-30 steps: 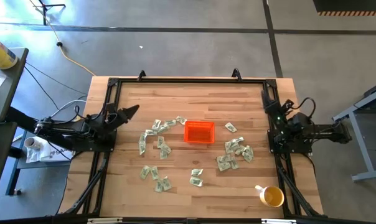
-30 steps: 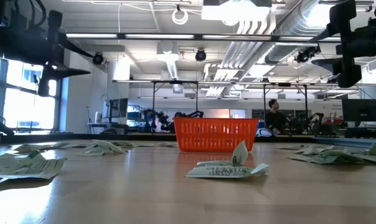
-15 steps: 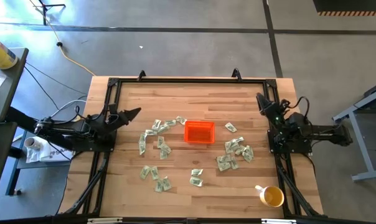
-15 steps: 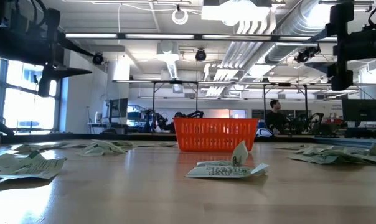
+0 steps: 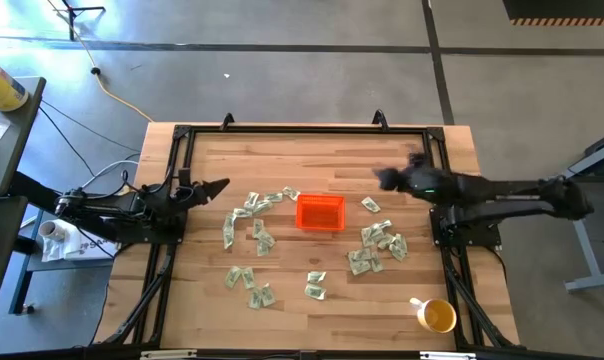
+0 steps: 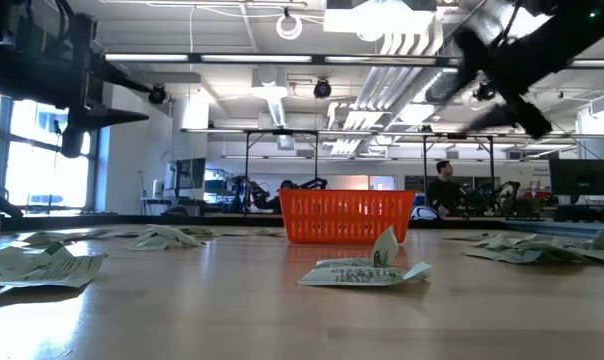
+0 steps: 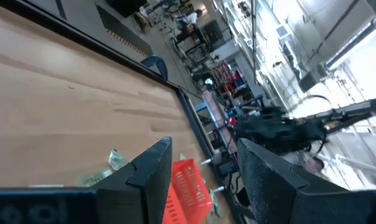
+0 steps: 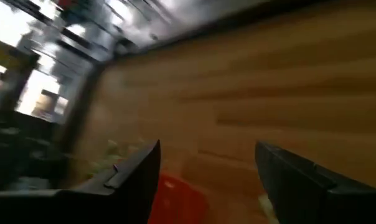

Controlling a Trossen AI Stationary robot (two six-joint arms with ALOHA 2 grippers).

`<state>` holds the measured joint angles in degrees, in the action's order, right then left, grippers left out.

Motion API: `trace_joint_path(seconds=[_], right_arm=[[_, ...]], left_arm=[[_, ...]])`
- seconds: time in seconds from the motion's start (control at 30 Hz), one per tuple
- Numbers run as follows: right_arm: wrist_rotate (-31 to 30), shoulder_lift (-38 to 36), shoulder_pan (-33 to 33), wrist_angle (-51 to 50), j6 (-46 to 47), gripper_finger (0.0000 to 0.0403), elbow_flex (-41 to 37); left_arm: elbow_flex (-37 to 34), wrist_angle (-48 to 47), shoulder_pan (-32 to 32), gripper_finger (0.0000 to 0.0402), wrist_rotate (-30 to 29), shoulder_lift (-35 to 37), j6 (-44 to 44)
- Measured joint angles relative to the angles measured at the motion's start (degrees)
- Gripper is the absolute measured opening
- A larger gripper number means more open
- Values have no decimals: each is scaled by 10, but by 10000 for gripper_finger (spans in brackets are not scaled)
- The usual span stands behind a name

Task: Pick and place Stevia / Truvia into bins
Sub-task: Put the light green stevia packet into the orange basket

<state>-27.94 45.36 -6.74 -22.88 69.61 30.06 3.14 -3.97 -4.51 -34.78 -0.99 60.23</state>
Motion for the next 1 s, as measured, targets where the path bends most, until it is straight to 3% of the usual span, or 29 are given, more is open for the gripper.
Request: trace_joint_path(seconds=[0.1,0.2,0.43,1.0], right_arm=[[67,85,-10,-183,37,252,56],[136,156,-15,-232,8,252,79],[186,286,-15,-178,-98,252,86],[185,407,-45,-98,-257,252,86]], left_arm=[[0,0,0,216,11,0,0],[0,0,0,216,14,0,-3],[0,0,0,216,14,0,-15],[0,0,0,216,12,0,-15]])
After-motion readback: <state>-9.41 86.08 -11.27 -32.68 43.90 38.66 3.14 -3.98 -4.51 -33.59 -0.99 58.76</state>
